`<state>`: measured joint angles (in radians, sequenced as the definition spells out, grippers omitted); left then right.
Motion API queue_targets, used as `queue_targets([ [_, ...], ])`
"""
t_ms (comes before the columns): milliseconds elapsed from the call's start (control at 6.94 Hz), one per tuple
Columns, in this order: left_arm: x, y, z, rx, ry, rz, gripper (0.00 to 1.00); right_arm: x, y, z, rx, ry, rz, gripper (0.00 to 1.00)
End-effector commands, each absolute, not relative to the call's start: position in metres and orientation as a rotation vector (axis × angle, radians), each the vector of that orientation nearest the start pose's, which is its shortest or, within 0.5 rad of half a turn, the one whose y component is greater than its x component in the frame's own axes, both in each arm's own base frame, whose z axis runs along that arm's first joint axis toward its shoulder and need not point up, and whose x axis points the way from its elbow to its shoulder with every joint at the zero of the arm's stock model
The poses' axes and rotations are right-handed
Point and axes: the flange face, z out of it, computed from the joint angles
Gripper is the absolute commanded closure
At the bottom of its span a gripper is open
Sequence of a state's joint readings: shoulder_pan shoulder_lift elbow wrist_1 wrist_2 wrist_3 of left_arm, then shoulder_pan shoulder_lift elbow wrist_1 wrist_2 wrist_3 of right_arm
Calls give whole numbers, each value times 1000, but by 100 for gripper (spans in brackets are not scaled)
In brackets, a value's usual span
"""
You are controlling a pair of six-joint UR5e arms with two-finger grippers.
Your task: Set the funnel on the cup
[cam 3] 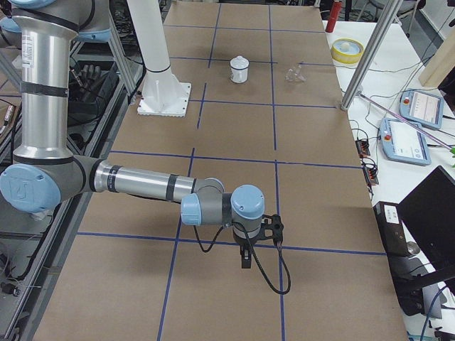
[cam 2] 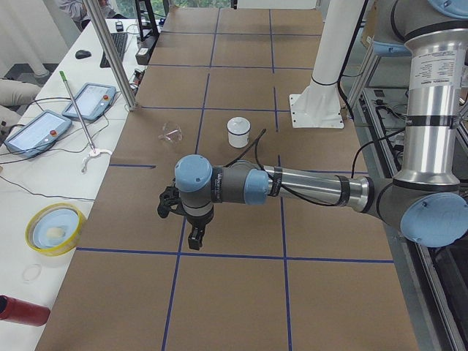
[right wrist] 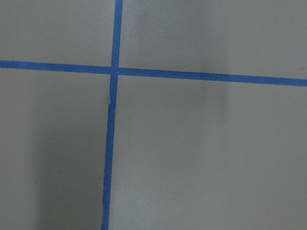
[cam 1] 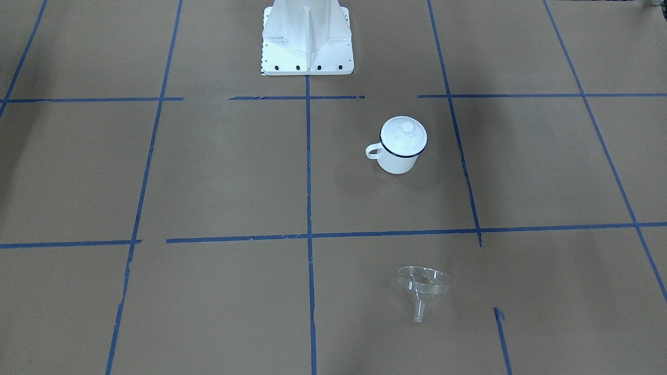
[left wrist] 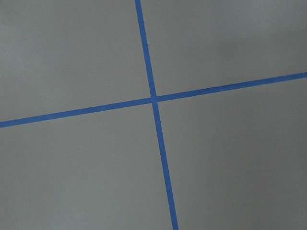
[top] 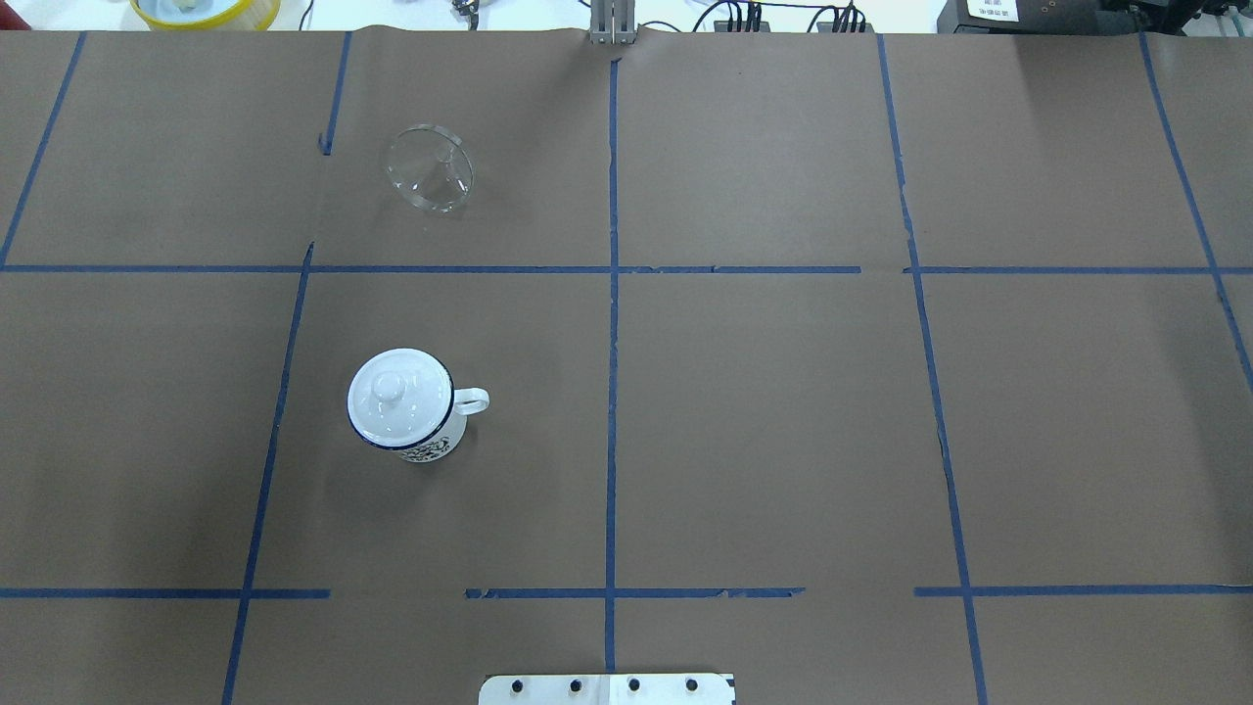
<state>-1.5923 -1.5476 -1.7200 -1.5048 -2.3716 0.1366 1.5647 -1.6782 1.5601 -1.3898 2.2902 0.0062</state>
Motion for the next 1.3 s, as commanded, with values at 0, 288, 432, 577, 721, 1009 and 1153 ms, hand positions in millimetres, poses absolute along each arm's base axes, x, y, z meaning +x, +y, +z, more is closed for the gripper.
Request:
queue_targets([
  [0,-73,-482,601,121,767,136,0,65,-449,700,56,-720,-23,0],
  [288,-74,-487,593,137,733,143,0,65,-449,700,56,-720,-23,0],
  [432,-63,-504,572,171,737,184,0,65,-449,700,56,-720,-23,0],
  [577,-46,-536,531,237,740,243,0,65,-449,700,56,-720,-23,0],
  [721,-32,-562,510,318,730,297,0,65,-449,700,56,-720,-23,0],
  [1009,-30,-572,482,493,751,266,0,65,-449,700,56,-720,-23,0],
  [1153,-28,-572,483,482,758,236,0,65,-449,700,56,-720,-23,0],
])
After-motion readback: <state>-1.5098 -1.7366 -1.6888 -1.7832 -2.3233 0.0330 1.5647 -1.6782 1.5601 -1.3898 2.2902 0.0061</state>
